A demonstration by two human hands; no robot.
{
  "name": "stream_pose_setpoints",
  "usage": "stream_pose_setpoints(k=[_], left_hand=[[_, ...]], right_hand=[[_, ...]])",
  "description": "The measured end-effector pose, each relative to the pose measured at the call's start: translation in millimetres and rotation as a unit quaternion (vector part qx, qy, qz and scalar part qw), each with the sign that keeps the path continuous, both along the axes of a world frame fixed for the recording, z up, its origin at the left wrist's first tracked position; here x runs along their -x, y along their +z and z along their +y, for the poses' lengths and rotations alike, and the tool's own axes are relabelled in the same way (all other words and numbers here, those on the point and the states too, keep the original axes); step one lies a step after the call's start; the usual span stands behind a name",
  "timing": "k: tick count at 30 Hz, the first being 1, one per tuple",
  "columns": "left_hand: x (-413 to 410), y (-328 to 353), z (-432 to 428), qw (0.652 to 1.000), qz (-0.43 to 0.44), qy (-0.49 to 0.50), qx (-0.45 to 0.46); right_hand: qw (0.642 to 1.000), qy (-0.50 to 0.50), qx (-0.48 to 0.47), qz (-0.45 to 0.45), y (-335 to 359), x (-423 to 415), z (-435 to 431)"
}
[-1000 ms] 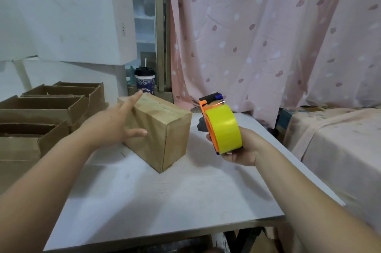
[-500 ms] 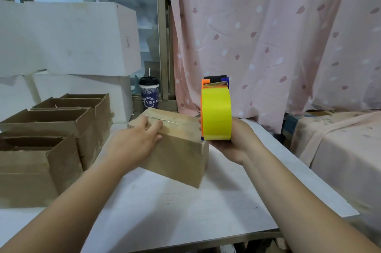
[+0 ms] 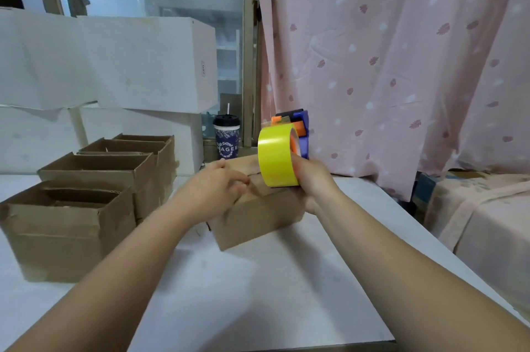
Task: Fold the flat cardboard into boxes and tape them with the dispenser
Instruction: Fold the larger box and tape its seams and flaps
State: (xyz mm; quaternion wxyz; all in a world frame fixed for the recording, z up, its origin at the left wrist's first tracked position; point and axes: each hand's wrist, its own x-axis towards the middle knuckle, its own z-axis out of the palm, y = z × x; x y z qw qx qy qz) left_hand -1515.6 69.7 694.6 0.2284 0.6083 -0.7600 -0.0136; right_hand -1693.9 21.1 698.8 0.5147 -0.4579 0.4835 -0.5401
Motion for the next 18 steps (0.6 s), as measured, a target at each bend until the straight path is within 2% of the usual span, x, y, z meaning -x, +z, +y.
stream_pose_setpoints(k=[4, 6, 9, 12, 15, 18], left_hand=[[-31.7, -1.1, -21.0, 0.999, 0.015, 0.0, -0.029], [-46.2, -6.9, -31.2, 0.999, 0.041, 0.011, -0.032], [-53.3, -21.0, -36.5, 0.993, 0.108, 0.0, -0.036], [-48.1, -32.6, -34.2, 0.987, 0.161, 0.004, -0.01], [-42.9, -34.3, -23.1, 0.993, 0.111, 0.027, -0.009], [-35.1, -34.1, -5.7, 0.997, -0.043, 0.068, 0.002]], right_hand=[[1.0, -0.007, -0.001, 0.028, 3.4, -10.2, -16.6], [0.998, 0.001, 0.031, 0.06, 2.0, -14.7, -21.0], [0.991, 0.009, 0.078, 0.109, 1.1, -23.5, -23.2], [0.992, -0.01, 0.068, 0.103, 3.8, -28.0, -25.5], [0.997, -0.026, 0.042, 0.064, 8.5, -26.4, -29.2], [0.999, -0.044, 0.011, 0.014, 15.1, -24.3, -26.5]])
